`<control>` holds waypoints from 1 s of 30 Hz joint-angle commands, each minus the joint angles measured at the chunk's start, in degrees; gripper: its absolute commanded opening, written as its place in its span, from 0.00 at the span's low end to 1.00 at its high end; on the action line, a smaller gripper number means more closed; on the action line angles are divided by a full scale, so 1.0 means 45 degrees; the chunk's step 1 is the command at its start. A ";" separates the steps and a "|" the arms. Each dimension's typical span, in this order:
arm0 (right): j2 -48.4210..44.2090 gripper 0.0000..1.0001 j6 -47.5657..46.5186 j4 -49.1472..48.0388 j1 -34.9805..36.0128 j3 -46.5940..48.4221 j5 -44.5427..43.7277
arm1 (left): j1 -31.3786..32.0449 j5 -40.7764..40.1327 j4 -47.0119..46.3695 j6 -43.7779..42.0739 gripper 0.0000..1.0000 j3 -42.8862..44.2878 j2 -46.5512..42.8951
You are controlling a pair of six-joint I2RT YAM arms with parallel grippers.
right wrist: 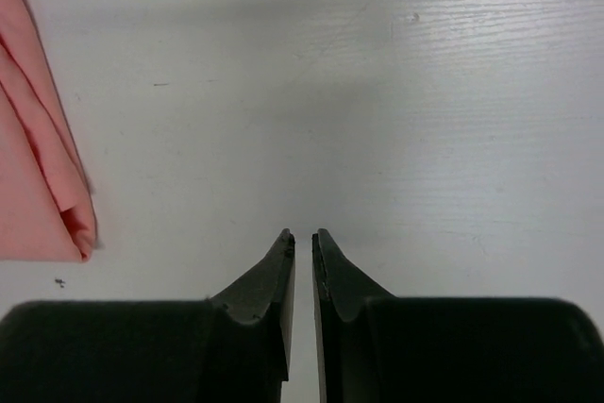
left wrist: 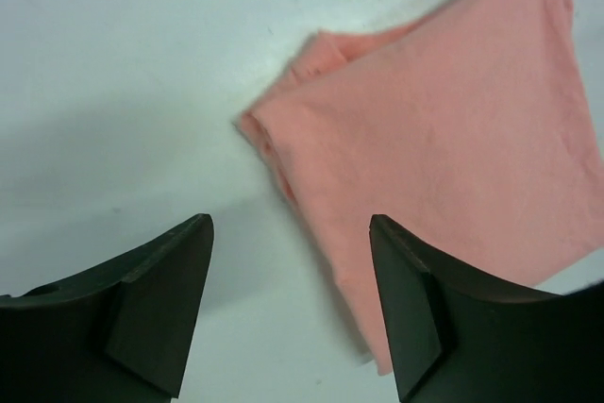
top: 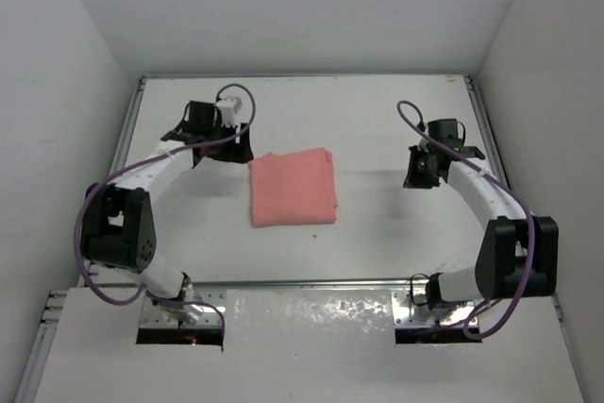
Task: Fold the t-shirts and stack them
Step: Smooth out wrinkles on the folded tshirt
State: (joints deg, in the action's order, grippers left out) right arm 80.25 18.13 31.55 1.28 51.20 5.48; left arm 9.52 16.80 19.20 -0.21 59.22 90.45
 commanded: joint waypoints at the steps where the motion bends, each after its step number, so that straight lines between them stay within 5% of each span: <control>1: -0.0508 0.13 -0.0201 0.0059 -0.0128 0.0068 -0.0182 | -0.0629 -0.0607 0.0613 -0.0891 0.66 0.1096 -0.1194; 6: -0.0684 0.32 -0.0240 0.0137 -0.0226 0.0048 -0.0240 | -0.3296 -0.0724 0.1298 -0.1028 0.69 0.1761 -0.1662; 7: -0.0704 0.43 -0.0221 0.0157 -0.0535 0.0106 -0.0240 | -0.3713 -0.0744 0.1493 -0.1105 0.69 0.1800 -0.1722; 13: -0.0684 0.74 -0.0026 -0.0038 -0.0890 0.0321 -0.0609 | -0.6371 -0.1096 0.2139 -0.1516 0.69 0.1549 -0.2151; 30: -0.0955 0.77 -0.0416 -0.0680 -0.0890 0.0363 -0.1041 | -0.7193 -0.1643 0.2510 -0.1868 0.69 0.0082 -0.3050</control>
State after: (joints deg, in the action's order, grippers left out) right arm 79.37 17.45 31.73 -2.66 54.41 1.26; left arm -22.76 9.56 30.48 -7.75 60.03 78.96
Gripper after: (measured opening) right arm 0.776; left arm 0.693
